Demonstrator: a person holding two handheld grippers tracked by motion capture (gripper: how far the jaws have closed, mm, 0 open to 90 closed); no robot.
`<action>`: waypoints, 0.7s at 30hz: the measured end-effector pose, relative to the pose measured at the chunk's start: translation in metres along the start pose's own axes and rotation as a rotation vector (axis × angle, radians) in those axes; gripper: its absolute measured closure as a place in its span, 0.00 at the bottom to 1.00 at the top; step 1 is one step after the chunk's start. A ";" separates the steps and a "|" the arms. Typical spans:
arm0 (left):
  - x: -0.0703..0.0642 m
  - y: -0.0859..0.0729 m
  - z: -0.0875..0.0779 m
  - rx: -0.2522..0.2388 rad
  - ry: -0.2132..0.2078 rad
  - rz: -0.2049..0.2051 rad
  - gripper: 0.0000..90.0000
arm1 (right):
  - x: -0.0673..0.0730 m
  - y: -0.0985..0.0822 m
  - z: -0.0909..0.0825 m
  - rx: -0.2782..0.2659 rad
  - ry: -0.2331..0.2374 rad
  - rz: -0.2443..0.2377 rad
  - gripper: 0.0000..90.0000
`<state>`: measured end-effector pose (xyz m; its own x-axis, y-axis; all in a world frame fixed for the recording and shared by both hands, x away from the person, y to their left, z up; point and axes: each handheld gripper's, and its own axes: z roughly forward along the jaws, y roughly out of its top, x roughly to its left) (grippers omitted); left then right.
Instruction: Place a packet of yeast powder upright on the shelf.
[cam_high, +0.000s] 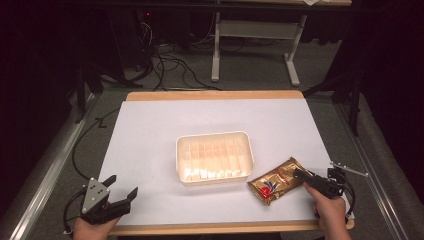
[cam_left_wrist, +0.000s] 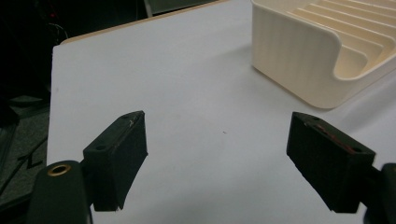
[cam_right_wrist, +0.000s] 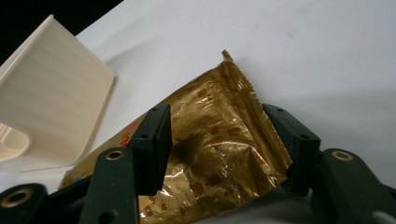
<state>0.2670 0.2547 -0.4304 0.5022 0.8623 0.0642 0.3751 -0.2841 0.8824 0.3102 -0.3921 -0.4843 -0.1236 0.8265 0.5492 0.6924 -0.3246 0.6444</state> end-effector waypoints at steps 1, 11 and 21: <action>0.000 0.000 0.000 0.000 0.000 0.000 0.23 | 0.000 0.000 0.000 0.000 0.000 0.000 0.52; -0.001 0.000 -0.002 0.000 -0.004 0.012 0.23 | 0.001 -0.001 -0.002 -0.003 0.018 -0.018 0.79; -0.005 0.003 0.001 -0.013 -0.022 0.033 0.23 | 0.012 -0.002 -0.012 -0.065 0.013 -0.119 0.99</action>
<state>0.2666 0.2489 -0.4281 0.5311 0.8432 0.0834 0.3482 -0.3070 0.8857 0.2987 -0.3869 -0.4723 -0.2114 0.8551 0.4734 0.6250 -0.2541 0.7381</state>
